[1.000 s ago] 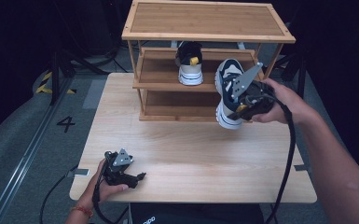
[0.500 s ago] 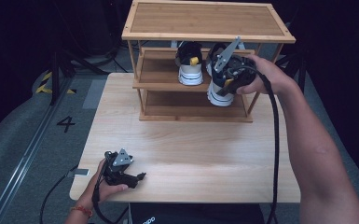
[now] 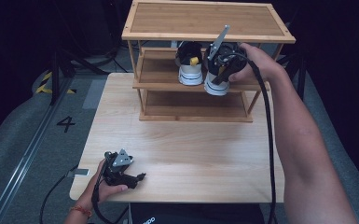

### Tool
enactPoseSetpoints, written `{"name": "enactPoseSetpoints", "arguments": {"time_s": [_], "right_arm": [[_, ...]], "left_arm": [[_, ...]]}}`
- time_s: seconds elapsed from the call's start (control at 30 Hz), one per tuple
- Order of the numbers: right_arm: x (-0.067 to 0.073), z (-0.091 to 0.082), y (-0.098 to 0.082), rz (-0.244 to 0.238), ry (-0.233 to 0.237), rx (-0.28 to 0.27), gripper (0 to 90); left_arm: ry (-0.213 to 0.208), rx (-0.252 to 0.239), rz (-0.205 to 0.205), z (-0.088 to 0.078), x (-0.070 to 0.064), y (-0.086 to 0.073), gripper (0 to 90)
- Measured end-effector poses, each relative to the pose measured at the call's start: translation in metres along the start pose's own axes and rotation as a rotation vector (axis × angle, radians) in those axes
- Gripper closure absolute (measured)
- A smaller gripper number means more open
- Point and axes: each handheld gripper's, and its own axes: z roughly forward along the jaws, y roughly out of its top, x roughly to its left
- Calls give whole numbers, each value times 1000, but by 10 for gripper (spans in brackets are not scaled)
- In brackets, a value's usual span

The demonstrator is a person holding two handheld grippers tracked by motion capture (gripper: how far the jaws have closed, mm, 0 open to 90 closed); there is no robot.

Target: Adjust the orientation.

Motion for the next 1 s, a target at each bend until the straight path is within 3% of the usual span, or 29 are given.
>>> {"name": "enactPoseSetpoints", "arguments": {"time_s": [0.1,0.17,0.3,0.33,0.4,0.43,0.5,0.53,0.63,0.8,1.0], "right_arm": [[-1,0,2,7,-2,0,601],[-1,1,0,-4,-33,-15,561],[4,1,-5,20,-118,-76,458],[5,2,-6,36,-149,-106,407],[6,2,-10,54,-187,-157,407],[7,0,-12,66,-204,-193,363],[11,-6,-15,111,-251,-266,377],[11,-6,-15,111,-251,-266,377],[17,-13,-23,156,-288,-358,353],[34,-19,-41,252,-369,-446,290],[55,-17,-58,343,-391,-481,268]], "left_arm": [[-1,0,-1,0,0,0,151],[-2,-2,-4,0,0,0,151],[-3,2,1,0,0,0,151],[-5,2,-4,0,0,0,151],[-3,2,-2,0,0,0,151],[-4,2,-2,0,0,0,151],[-3,2,-2,0,0,0,151],[-3,2,-2,0,0,0,151],[-3,2,-2,0,0,0,151],[-2,7,-2,0,0,0,150],[1,4,-4,0,-1,0,149]]}}
